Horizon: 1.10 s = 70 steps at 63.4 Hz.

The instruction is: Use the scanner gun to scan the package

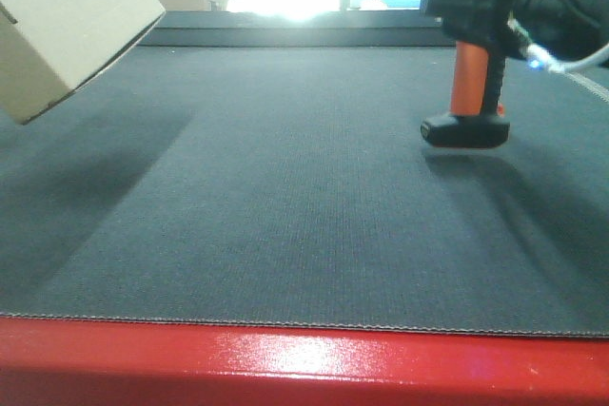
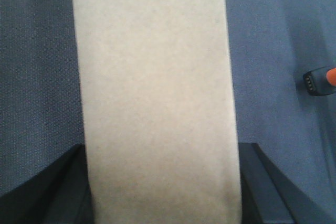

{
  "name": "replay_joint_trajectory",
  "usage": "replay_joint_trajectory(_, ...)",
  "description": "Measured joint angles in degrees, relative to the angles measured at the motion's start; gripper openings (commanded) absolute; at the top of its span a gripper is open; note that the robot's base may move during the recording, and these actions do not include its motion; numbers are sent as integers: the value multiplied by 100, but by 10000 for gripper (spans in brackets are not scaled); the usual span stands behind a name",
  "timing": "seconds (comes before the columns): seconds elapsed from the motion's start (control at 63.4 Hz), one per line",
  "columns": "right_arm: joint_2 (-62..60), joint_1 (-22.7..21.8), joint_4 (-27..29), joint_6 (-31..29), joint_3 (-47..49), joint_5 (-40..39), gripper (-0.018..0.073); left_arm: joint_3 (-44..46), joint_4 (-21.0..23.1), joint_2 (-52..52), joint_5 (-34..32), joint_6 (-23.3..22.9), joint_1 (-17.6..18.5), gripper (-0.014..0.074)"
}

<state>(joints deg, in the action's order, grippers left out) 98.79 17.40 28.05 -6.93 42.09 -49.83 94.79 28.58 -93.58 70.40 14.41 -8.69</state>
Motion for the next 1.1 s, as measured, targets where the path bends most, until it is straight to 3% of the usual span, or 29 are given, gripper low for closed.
replay_joint_trajectory(0.52,105,0,0,13,0,24,-151,0,0,0,0,0,0,-111)
replay_joint_trajectory(0.583,105,0,0,13,0,47,-96,0,0,0,0,0,0,-111)
replay_joint_trajectory(0.694,105,0,0,13,0,70,141,0,0,0,0,0,0,-111)
replay_joint_trajectory(0.757,105,0,-5,13,0,85,323,0,0,0,0,0,0,-111)
replay_joint_trajectory(0.867,105,0,-18,26,10,93,523,0,0,0,0,0,0,-111)
replay_joint_trajectory(0.93,105,0,-28,37,10,93,575,0,0,0,0,0,0,-111)
replay_joint_trajectory(1.104,22,0,-42,37,10,327,559,0,0,0,0,0,0,-111)
